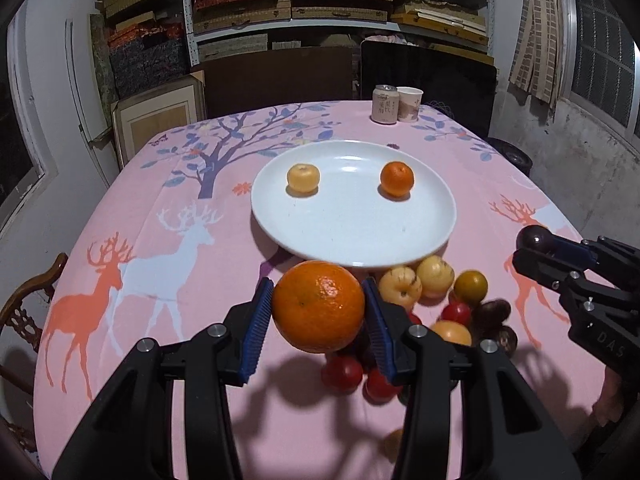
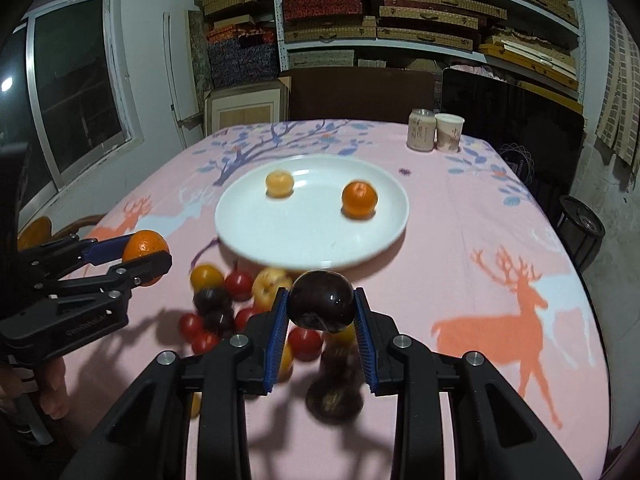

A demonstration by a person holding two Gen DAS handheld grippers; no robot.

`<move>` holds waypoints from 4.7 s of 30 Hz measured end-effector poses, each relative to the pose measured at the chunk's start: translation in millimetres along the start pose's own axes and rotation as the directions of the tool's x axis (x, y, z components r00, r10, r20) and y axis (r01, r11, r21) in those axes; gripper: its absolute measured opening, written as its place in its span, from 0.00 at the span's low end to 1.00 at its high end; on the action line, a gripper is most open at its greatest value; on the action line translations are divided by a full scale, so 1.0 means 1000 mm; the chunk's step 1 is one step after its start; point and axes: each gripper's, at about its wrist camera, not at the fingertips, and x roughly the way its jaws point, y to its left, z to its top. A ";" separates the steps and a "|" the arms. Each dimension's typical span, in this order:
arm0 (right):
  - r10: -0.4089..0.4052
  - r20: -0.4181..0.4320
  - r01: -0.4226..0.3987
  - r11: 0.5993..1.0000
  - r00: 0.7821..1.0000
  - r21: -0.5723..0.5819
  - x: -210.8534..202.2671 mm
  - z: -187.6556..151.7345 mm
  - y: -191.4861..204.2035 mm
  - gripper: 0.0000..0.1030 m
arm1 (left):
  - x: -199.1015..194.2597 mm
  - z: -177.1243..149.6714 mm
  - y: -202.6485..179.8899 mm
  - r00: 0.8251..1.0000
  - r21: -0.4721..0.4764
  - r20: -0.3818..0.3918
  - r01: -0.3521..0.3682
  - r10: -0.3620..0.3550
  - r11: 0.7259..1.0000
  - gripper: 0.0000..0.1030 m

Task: Organize fruits
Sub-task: 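Carry the orange and mangosteen onto the white plate and release both, then grasp a small yellow fruit with the left gripper while the right grasps a mangosteen, then place the small yellow fruit and mangosteen onto the white plate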

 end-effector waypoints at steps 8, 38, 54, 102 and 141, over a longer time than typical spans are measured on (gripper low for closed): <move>-0.031 -0.066 0.031 0.999 0.997 0.004 0.077 0.044 -0.027 0.32 | 0.089 0.058 0.008 0.997 -0.025 -0.079 0.002 -0.004 1.000 0.44; -0.004 -0.042 0.005 0.999 0.999 0.034 0.017 -0.033 -0.008 0.51 | 0.016 -0.036 -0.009 0.999 0.105 -0.052 0.015 -0.009 0.994 0.75; -0.077 -0.043 0.082 0.985 0.996 0.149 -0.022 -0.098 -0.017 0.51 | -0.011 -0.114 -0.065 0.991 0.221 -0.119 0.085 -0.060 0.971 0.62; -0.007 -0.084 0.012 0.999 0.996 0.053 -0.007 -0.081 0.006 0.42 | -0.035 -0.092 -0.016 0.999 0.067 -0.027 0.043 -0.042 0.997 0.26; -0.002 -0.026 0.003 0.999 1.000 0.038 0.108 0.060 -0.040 0.60 | 0.099 0.054 -0.021 1.000 0.108 -0.017 0.027 -0.025 0.994 0.76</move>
